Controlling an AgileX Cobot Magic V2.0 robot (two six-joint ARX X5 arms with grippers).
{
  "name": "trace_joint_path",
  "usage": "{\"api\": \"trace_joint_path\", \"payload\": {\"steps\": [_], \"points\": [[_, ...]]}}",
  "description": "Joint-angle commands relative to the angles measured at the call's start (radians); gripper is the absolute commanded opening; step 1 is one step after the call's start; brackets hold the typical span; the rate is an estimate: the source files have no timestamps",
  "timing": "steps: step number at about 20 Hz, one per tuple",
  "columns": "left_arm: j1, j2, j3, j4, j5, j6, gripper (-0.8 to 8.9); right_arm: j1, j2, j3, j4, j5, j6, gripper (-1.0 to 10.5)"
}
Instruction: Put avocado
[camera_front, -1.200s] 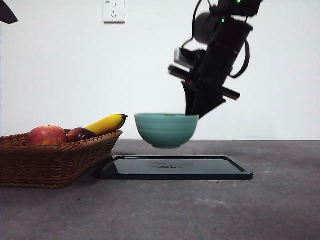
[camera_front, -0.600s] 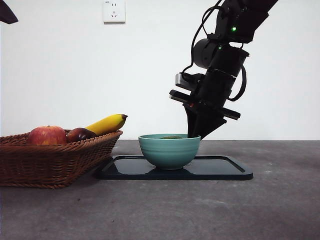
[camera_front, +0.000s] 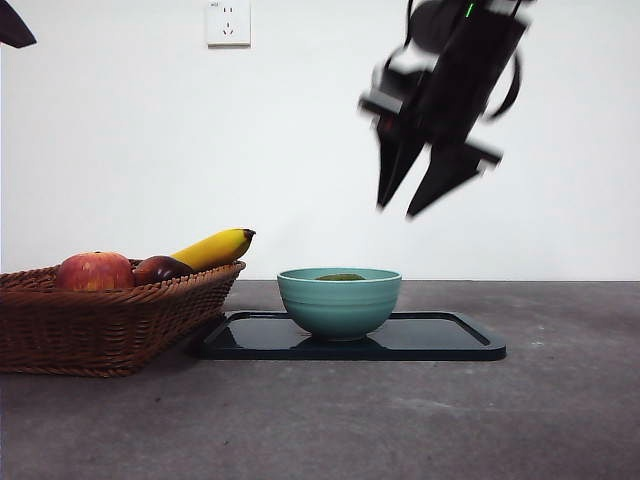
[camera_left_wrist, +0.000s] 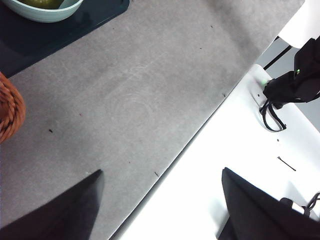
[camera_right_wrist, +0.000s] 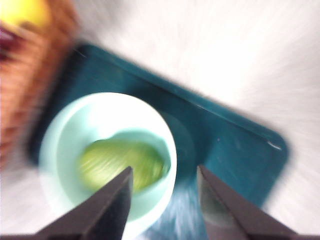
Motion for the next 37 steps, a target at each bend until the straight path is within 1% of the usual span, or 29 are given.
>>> {"api": "trace_joint_path", "payload": {"steps": [1,3,5,7,9,14,18,22,23,25,26,37], "points": [[-0.005,0.005,0.013,0.007,0.006,0.008,3.74,0.002,-0.081,0.026,-0.102,-0.003,-0.04,2.1],[-0.005,0.005,0.013,0.006,0.006,0.009,3.74,0.016,-0.203,0.026,-0.2,-0.003,-0.05,2.3],[-0.004,0.005,0.013,0.007,0.006,0.009,3.74,0.027,-0.314,0.017,-0.237,-0.002,-0.05,2.3],[-0.004,0.005,0.013,0.007,0.006,0.009,3.74,0.048,-0.428,-0.033,-0.239,-0.002,-0.05,2.3],[-0.004,0.005,0.013,0.008,0.006,0.008,3.74,0.078,-0.533,-0.128,-0.23,-0.002,-0.05,2.3],[-0.004,0.005,0.013,0.006,0.006,0.009,3.74,0.18,-0.8,-0.465,-0.163,-0.002,-0.044,2.3],[-0.004,0.005,0.013,0.006,0.006,0.009,3.74,0.255,-0.946,-0.637,-0.15,-0.015,-0.04,2.3],[-0.005,0.005,0.013,0.006,0.006,0.009,3.56,0.268,-0.988,-0.666,-0.142,-0.016,-0.038,2.3],[-0.005,0.005,0.013,0.006,0.006,0.009,3.04,0.268,-0.989,-0.666,-0.138,-0.016,-0.038,2.2],[-0.005,0.005,0.013,0.006,0.006,0.009,1.0,0.269,-0.989,-0.666,-0.138,-0.016,-0.038,0.3],[-0.005,0.005,0.013,0.006,0.006,0.008,-0.01,0.27,-0.989,-0.666,-0.138,-0.016,-0.038,0.1],[-0.005,0.005,0.013,0.006,0.006,0.008,0.09,0.27,-0.99,-0.666,-0.137,-0.019,-0.038,0.1]]}}
